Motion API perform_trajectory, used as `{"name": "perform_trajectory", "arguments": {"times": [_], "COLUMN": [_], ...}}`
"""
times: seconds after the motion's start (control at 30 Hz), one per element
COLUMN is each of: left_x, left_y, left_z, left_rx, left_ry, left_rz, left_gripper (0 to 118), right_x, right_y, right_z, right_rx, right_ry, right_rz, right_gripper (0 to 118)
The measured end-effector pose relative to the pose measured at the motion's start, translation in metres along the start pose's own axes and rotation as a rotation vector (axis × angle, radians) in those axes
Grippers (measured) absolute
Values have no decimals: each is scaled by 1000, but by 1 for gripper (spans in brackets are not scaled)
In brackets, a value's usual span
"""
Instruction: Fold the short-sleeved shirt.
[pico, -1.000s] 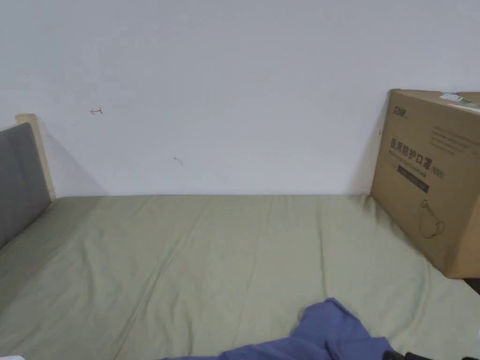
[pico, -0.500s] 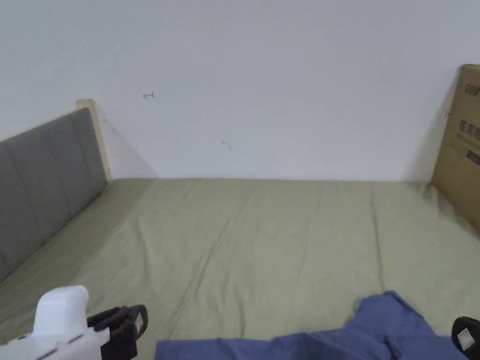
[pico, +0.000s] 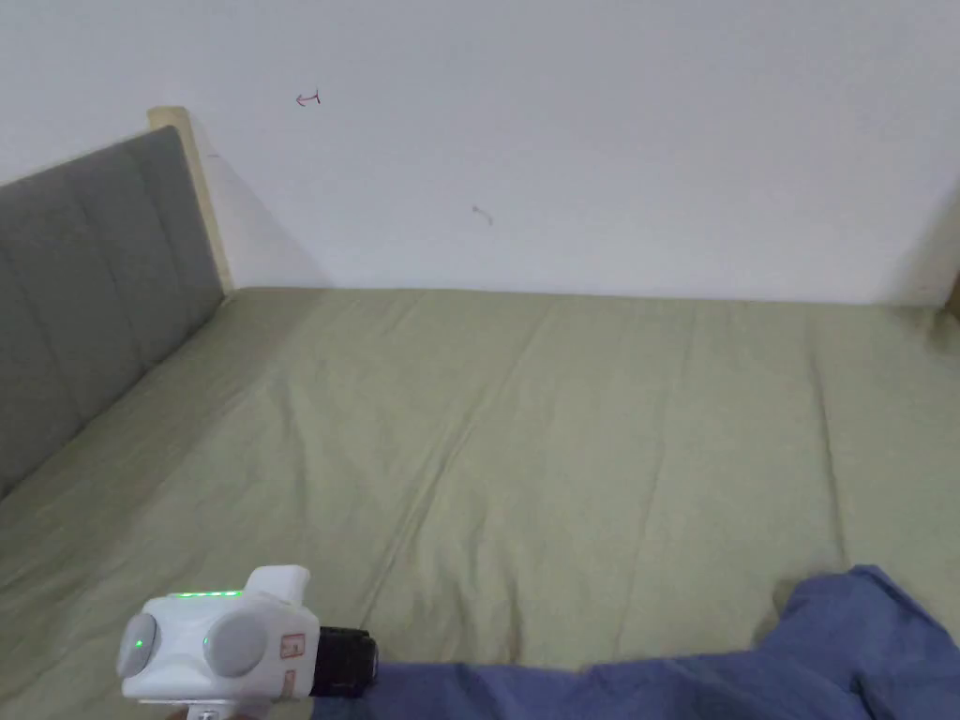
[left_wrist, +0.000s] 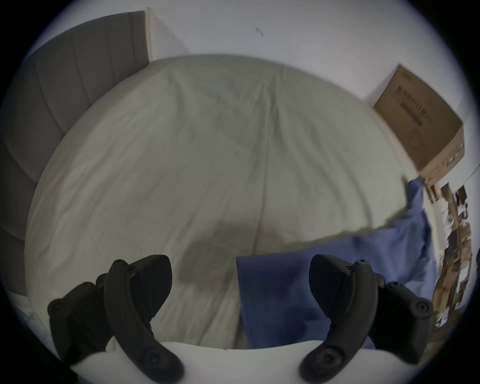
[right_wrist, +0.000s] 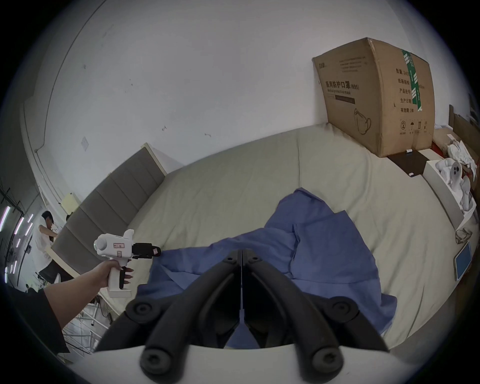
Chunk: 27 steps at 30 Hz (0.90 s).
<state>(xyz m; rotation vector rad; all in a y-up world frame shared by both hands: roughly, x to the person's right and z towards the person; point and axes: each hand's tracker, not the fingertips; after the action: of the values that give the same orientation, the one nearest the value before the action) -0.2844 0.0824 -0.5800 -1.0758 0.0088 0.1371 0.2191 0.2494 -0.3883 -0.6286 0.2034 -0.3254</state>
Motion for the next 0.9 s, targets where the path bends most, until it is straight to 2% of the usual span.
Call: {"name": "perform_trajectory", "arguments": {"times": [0.07, 0.13, 0.23, 0.3, 0.33, 0.37, 0.43, 0.5, 0.53, 0.57, 0.67, 0.7, 0.73, 0.77, 0.8, 0.87, 0.9], "left_x": [7, 18, 16, 25, 26, 30, 37, 38, 37, 34, 32, 30, 32, 31, 30, 30, 30], "left_y": [-8, -20, -19, -26, -24, -29, -38, -42, -43, -39, -37, -35, -32, -32, -32, -29, -30], "left_z": [-16, -26, -19, -13, -1, 7, 22, 31, 30, 29, 44, 51, 63, 69, 73, 81, 84], "left_rx": [-82, -26, 0, -6, 33, 72, 155, 135, 101, 102, 160, 185, 206, 211, 211, 208, 215], "left_ry": [-12, 54, 55, 38, 49, 53, 41, 45, -1, -3, 27, 13, -18, -40, -52, -59, -54], "left_rz": [-63, -225, -101, -109, -134, -147, -163, -165, -157, -149, -160, -140, -112, -93, -81, -79, -85], "left_gripper": [115, 116, 116, 110, 101, 75, 2, 1, 1, 1, 1, 1, 1, 1, 1, 1, 1], "right_x": [1, 5, 10, 13, 16, 20, 31, 54, 66, 78, 120, 131, 141, 147, 154, 168, 173], "right_y": [-1, -1, -2, -2, -1, 3, 16, 37, 50, 65, 103, 113, 121, 126, 129, 128, 123], "right_z": [-10, -20, -28, -31, -32, -33, -40, -54, -65, -83, -146, -167, -191, -209, -228, -262, -272], "right_rx": [-30, -67, -86, -91, -91, -90, -90, -78, -75, -96, -261, -314, -382, -412, -431, -496, -515], "right_ry": [-18, -26, -21, -18, -13, -14, -75, -68, -71, -99, -122, -126, -144, -184, -217, -288, -295], "right_rz": [11, -1, -21, -33, -38, -42, -94, -124, -127, -124, -64, -72, -62, -48, -16, 51, 60], "right_gripper": [0, 0, 0, 0, 0, 0, 0, 0, 0, 0, 1, 11, 39, 92, 118, 116, 116]}}
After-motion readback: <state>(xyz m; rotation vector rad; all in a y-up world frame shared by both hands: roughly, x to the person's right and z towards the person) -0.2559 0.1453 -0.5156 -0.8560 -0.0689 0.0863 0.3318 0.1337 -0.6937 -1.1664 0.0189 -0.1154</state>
